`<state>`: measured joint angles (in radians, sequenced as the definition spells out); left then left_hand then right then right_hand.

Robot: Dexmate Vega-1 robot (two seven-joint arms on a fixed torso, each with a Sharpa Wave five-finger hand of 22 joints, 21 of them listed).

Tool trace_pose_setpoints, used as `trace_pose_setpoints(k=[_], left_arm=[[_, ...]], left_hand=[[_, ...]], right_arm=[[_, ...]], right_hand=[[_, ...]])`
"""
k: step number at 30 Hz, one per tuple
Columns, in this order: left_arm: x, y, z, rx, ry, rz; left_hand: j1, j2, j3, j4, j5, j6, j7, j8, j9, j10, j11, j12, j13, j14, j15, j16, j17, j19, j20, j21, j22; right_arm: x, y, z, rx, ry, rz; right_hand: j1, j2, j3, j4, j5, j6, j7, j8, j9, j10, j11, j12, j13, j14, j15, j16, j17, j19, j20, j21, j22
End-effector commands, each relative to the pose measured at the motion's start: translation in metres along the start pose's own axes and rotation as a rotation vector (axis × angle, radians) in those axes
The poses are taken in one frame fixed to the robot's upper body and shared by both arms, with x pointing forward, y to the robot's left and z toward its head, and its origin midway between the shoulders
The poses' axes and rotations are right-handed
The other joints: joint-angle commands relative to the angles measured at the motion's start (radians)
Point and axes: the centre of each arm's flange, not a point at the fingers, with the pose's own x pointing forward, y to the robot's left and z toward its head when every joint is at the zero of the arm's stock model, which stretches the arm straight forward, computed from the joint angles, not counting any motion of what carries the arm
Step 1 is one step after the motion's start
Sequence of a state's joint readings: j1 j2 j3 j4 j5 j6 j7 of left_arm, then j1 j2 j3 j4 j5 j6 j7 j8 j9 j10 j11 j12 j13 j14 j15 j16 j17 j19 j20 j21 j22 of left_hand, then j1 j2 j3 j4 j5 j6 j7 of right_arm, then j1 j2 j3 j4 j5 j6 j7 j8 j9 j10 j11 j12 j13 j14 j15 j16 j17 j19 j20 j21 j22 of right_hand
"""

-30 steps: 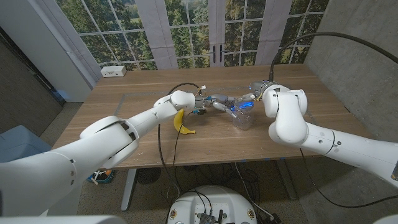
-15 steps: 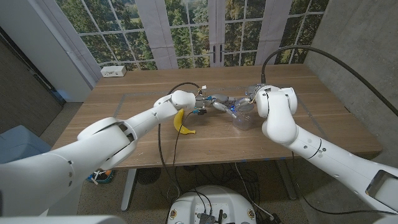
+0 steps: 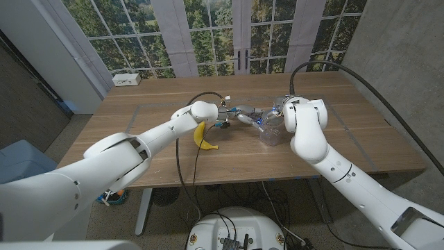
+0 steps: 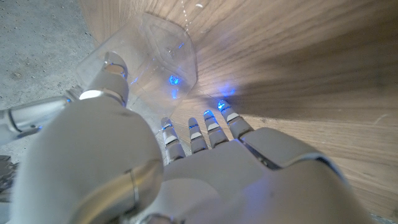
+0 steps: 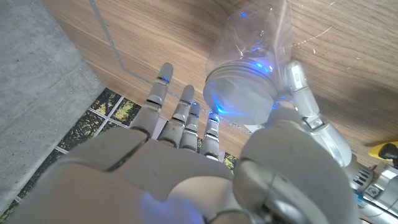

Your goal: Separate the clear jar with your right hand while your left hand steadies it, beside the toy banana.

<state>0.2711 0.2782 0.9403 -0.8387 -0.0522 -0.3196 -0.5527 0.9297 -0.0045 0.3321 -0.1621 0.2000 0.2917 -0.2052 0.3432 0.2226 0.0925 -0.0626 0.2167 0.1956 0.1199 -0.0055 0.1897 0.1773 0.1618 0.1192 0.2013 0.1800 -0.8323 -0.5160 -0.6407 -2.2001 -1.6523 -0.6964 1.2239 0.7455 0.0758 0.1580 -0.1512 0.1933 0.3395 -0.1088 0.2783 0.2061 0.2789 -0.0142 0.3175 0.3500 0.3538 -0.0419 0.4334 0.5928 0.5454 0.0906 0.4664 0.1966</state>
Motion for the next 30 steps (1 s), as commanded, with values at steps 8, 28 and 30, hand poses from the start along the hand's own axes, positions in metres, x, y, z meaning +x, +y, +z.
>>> trace_pose_setpoints(k=[8,28,30], left_arm=[[0.0018,0.0058,-0.0001,-0.002,-0.002,-0.001],[0.0073,0.0111,-0.0009,-0.009,0.005,-0.006],[0.0077,0.0114,-0.0009,-0.009,0.006,-0.006]], left_hand=[[0.018,0.027,0.007,-0.001,0.006,0.176,0.024,0.115,0.078,-0.002,-0.003,-0.002,0.002,-0.004,0.001,-0.003,0.000,0.001,0.005,-0.001,0.002],[0.014,0.029,0.004,0.000,0.005,0.176,0.031,0.120,0.087,-0.008,-0.003,-0.006,0.002,-0.006,0.001,-0.004,0.001,0.000,0.002,0.000,0.002],[0.013,0.029,0.003,0.000,0.005,0.176,0.032,0.121,0.088,-0.008,-0.003,-0.006,0.002,-0.006,0.001,-0.004,0.001,0.000,0.002,0.000,0.002]], right_arm=[[0.0077,0.0008,0.0039,-0.048,-0.067,-0.057],[0.0105,-0.0010,0.0032,-0.035,-0.118,-0.053],[0.0111,-0.0015,0.0022,-0.027,-0.128,-0.032]], right_hand=[[0.332,0.063,0.132,-0.045,0.036,0.179,-0.098,0.049,0.007,0.055,-0.092,0.028,0.049,0.028,-0.118,0.078,0.079,0.030,-0.116,0.058,0.024],[0.639,0.099,0.436,-0.013,0.313,0.690,-0.109,0.070,-0.008,0.042,-0.204,-0.045,0.040,-0.151,-0.133,-0.130,0.086,-0.366,-0.178,0.281,0.065],[0.618,0.096,0.434,-0.009,0.326,0.690,-0.110,0.038,-0.011,0.018,-0.203,-0.067,0.021,-0.205,-0.109,-0.152,0.093,-0.433,-0.148,0.284,0.042]])
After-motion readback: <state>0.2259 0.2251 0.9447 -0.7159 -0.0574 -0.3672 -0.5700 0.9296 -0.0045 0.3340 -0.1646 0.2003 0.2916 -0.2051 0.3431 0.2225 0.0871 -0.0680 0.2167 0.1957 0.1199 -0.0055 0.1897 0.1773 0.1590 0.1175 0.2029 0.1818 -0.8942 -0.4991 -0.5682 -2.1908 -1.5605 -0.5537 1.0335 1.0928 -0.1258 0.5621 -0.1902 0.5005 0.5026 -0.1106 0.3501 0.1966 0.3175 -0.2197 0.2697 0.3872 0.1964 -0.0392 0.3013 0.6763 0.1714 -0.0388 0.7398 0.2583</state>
